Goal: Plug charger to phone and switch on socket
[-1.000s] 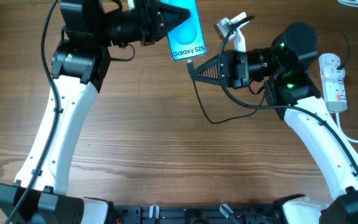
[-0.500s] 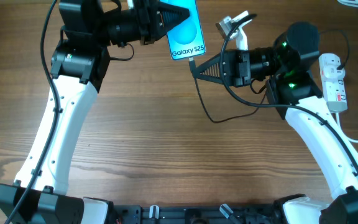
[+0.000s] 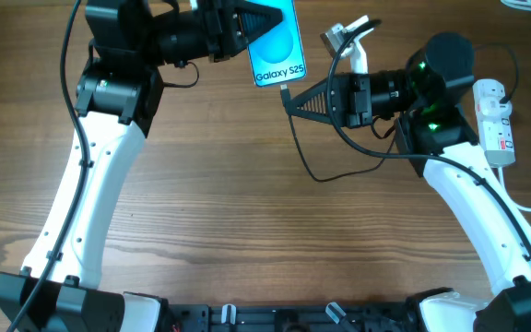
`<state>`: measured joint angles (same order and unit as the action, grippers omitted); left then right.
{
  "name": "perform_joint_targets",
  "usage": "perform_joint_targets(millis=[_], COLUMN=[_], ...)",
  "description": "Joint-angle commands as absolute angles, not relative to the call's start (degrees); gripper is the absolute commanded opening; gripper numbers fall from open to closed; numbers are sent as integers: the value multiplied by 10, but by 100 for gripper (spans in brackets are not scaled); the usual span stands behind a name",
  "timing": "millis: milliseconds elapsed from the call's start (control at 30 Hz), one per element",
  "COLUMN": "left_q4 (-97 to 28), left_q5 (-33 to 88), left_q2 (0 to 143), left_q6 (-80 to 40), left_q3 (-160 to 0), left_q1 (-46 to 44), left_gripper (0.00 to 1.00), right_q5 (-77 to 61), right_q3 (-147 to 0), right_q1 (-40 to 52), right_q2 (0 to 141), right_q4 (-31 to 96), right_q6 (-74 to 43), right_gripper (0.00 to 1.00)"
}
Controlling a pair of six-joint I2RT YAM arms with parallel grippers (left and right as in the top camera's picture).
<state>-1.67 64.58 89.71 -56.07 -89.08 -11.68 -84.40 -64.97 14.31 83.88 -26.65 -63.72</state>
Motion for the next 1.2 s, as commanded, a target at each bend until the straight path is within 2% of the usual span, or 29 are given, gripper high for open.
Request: perform_joint_targets(millis=[0, 400, 1167], left_q4=[-10, -19, -30], left_q5=[657, 655, 655], left_q2=[889, 889, 889], left_q6=[-557, -525, -530], left_q3=[-900, -900, -900], left_q1=[-117, -117, -118], left_gripper=[4, 4, 4], right_q5=[-851, -874, -829], right_q3=[-653, -653, -653], right_q1=[140, 140, 140], right_q2=[833, 833, 833], right_q4=[-272, -280, -280], right_q6=[-646, -645, -647], right_gripper=[4, 5, 4])
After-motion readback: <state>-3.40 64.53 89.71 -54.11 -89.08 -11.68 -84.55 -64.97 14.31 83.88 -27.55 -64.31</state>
